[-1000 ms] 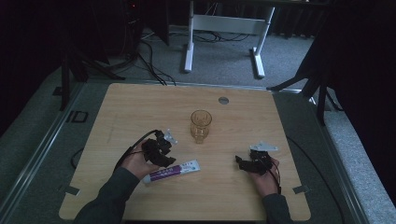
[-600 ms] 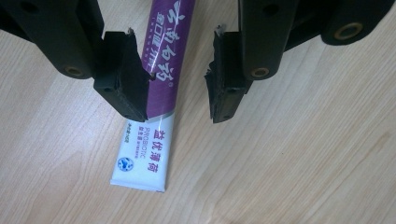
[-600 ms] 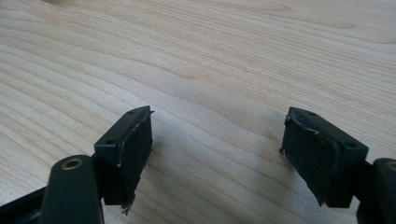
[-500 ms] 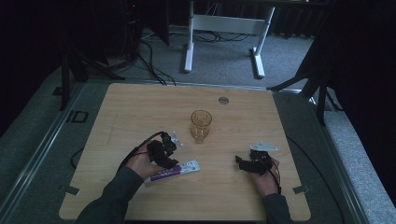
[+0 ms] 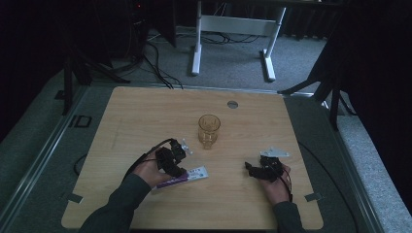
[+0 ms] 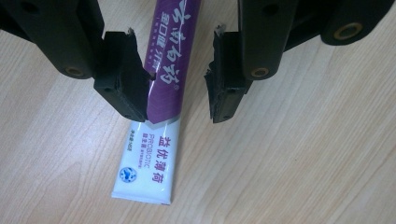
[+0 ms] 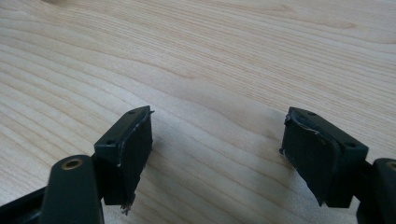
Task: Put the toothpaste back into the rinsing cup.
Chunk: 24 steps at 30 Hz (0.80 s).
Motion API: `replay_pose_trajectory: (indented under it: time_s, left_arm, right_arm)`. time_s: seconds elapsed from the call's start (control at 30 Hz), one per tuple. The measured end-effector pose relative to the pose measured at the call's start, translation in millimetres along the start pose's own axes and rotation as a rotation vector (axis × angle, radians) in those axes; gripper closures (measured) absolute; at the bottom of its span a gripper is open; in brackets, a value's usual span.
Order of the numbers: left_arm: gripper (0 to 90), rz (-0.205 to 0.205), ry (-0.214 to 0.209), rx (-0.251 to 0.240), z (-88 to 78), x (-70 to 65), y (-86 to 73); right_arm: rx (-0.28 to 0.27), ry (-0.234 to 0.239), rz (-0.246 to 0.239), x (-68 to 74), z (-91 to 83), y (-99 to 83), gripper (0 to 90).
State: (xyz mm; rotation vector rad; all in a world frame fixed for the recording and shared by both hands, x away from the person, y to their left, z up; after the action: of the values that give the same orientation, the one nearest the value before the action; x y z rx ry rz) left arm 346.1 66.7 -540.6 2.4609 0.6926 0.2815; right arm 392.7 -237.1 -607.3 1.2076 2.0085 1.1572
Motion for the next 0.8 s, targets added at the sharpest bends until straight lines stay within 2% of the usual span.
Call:
replay_pose_trajectory:
  time_s: [0.57, 0.8]
  left_arm:
    - [57.6, 0.017, -0.032, 0.069, 9.6, -6.7, -2.7]
    - [54.4, 0.016, -0.018, 0.081, 12.0, -7.5, -2.6]
  right_arm:
    - [0.0, 0.0, 0.0, 0.0, 0.0, 0.0, 24.2]
    - [0.0, 0.0, 0.0, 0.0, 0.0, 0.0, 24.1]
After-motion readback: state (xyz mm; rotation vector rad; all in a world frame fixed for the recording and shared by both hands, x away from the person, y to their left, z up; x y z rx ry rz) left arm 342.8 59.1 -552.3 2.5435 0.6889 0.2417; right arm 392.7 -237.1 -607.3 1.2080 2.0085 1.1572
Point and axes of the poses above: each handheld gripper's, and its own axes: z roughly forward along the jaws, y roughly out of its top, x roughly to its left, the point moved 7 cm from there along z, roughly forward along the jaws, and after that the axes turned 13 degrees about -x, right-handed, at the moved point
